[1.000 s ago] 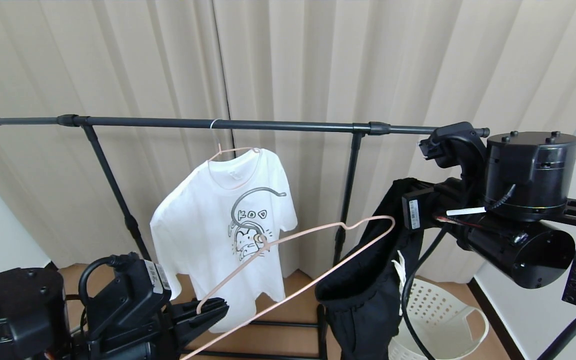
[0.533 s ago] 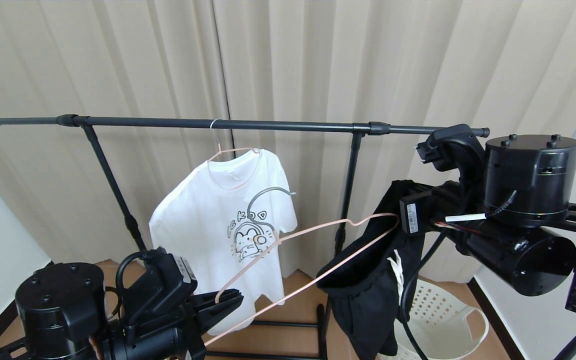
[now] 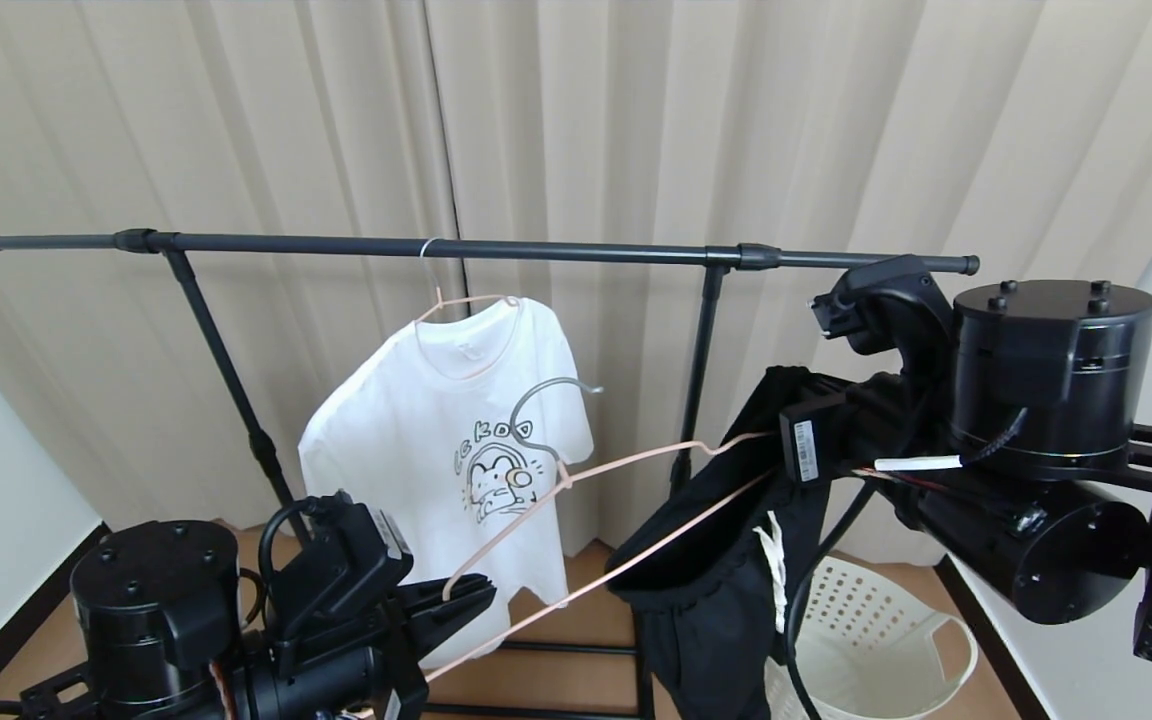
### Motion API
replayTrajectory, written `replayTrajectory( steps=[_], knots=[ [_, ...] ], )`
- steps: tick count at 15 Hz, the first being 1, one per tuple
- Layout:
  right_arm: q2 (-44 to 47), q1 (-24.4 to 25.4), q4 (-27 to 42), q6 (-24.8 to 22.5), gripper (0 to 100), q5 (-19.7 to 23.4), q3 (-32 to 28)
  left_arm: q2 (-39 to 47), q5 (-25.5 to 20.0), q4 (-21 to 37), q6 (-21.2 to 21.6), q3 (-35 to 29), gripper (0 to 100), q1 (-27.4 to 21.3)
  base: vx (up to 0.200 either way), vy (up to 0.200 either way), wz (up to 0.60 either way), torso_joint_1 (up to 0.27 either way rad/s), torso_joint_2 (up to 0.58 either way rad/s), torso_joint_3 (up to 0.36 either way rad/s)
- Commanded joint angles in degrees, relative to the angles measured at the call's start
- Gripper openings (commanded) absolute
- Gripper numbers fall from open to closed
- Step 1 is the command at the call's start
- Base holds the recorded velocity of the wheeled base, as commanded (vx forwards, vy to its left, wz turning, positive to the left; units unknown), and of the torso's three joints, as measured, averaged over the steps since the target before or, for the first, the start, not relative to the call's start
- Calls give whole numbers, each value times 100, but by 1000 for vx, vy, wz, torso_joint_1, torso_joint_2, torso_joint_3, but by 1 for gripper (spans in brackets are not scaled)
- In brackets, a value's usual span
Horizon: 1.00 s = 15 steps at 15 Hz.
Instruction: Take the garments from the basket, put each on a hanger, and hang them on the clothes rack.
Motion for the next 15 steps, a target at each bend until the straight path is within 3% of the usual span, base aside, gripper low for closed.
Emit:
replayTrajectory(
  steps=[1,15],
  knots=[
    [88,239,-1,60,0,-16,-16,31,-1,-8,2,-5,0,-4,0,0,0,0,0,0],
    [158,1065,-1,455,0,-156,-42,268,-1,-272,-7,4,0,-12,0,0,0,0,0,0]
  ],
)
